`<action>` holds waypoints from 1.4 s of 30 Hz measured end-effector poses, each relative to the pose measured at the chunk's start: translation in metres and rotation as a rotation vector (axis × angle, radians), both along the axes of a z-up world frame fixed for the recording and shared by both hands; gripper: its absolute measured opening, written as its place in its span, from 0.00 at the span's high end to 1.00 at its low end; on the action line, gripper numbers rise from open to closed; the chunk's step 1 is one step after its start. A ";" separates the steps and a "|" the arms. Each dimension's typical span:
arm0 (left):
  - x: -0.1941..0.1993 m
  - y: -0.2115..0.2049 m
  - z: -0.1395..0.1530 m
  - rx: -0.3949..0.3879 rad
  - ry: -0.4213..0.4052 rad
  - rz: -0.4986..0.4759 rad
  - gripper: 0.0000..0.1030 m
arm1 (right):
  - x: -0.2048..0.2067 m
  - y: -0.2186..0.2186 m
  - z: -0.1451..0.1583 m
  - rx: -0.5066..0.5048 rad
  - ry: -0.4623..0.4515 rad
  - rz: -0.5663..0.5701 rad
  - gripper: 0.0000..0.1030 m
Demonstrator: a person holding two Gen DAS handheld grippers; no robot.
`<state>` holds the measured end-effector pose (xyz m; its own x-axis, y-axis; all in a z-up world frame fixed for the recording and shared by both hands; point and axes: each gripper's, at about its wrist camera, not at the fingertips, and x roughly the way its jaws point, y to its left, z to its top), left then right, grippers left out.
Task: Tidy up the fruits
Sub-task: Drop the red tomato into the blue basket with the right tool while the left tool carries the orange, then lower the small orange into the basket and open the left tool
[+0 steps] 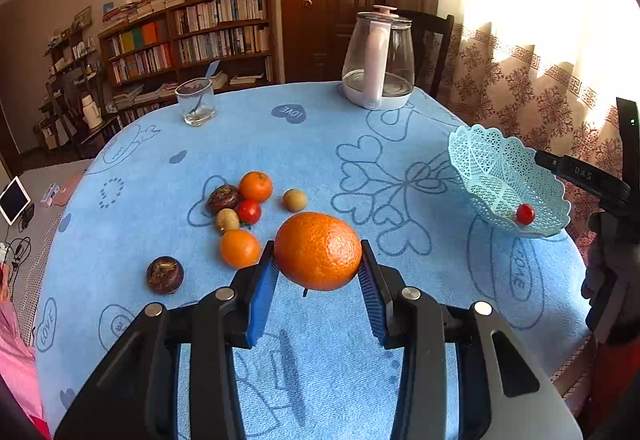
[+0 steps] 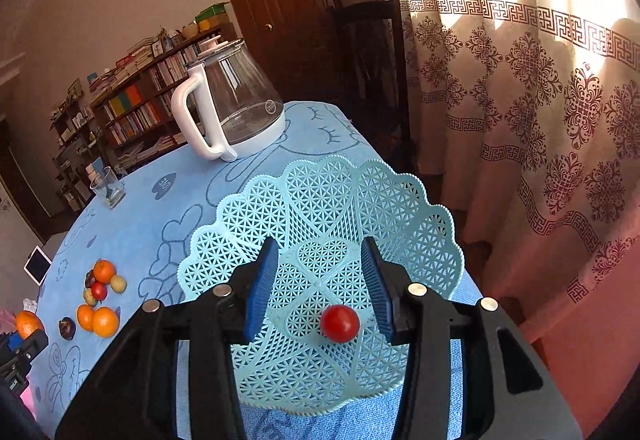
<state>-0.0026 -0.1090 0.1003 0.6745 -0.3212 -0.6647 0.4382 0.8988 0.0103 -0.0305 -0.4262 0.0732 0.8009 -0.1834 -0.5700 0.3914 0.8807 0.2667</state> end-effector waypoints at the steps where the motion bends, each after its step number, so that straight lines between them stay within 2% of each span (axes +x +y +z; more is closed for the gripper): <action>1: -0.001 -0.010 0.003 0.002 -0.002 -0.019 0.61 | -0.003 -0.005 0.003 0.007 -0.014 -0.005 0.56; 4: -0.001 -0.039 0.008 0.008 -0.001 -0.081 0.61 | -0.013 -0.019 0.012 0.030 -0.048 -0.034 0.55; 9: 0.000 -0.088 0.007 0.002 0.011 -0.180 0.61 | -0.028 -0.037 0.020 0.067 -0.096 -0.082 0.47; 17: 0.012 -0.151 -0.007 -0.008 0.068 -0.292 0.61 | -0.029 -0.035 0.024 0.065 -0.105 -0.074 0.45; 23: 0.022 -0.183 -0.022 -0.009 0.112 -0.338 0.61 | -0.030 -0.036 0.026 0.066 -0.112 -0.075 0.45; 27: 0.024 -0.194 -0.028 -0.014 0.132 -0.354 0.59 | -0.030 -0.036 0.026 0.067 -0.111 -0.076 0.45; 29: 0.022 -0.193 -0.026 -0.022 0.117 -0.356 0.44 | -0.030 -0.036 0.025 0.068 -0.110 -0.076 0.44; 30: 0.021 -0.191 -0.024 -0.027 0.102 -0.352 0.33 | -0.030 -0.036 0.025 0.067 -0.108 -0.077 0.44; 35: 0.023 -0.180 -0.018 -0.031 0.066 -0.331 0.31 | -0.027 -0.034 0.024 0.062 -0.104 -0.074 0.38; 42: 0.030 -0.167 -0.015 -0.040 0.060 -0.281 0.29 | -0.026 -0.032 0.023 0.060 -0.102 -0.069 0.38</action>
<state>0.0278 -0.2757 0.0853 0.5152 -0.5163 -0.6841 0.6687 0.7414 -0.0559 -0.0562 -0.4585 0.0961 0.8420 -0.2080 -0.4978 0.4187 0.8337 0.3600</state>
